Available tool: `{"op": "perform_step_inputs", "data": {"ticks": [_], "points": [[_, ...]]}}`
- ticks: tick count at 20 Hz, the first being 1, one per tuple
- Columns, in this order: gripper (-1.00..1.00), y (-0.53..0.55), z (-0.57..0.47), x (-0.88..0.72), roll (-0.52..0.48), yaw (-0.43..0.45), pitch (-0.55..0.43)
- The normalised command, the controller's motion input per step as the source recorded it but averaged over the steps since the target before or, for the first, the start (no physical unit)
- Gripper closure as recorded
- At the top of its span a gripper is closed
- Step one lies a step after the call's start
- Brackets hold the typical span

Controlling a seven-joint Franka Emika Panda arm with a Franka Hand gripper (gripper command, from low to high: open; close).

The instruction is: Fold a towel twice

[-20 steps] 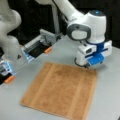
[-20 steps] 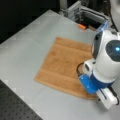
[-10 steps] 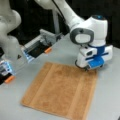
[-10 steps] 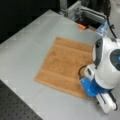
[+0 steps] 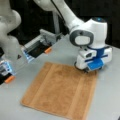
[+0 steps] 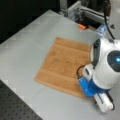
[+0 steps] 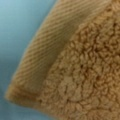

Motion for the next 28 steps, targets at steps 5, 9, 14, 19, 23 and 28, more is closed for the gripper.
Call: {"op": "perform_step_inputs", "data": {"ticks": [5, 9, 14, 19, 23, 28], "points": [[-1.0, 0.06, -0.07, 0.15, -0.275, 0.14, -0.037], [1.0, 0.06, -0.09, 0.15, -0.22, 0.155, -0.065], [1.0, 0.03, -0.09, 0.15, -0.161, 0.209, -0.09], [1.0, -0.01, -0.08, 0.14, -0.181, 0.186, -0.094], [1.0, -0.03, -0.07, 0.14, -0.209, 0.173, -0.095], [1.0, 0.0, -0.08, 0.13, -0.219, 0.162, -0.1]]}}
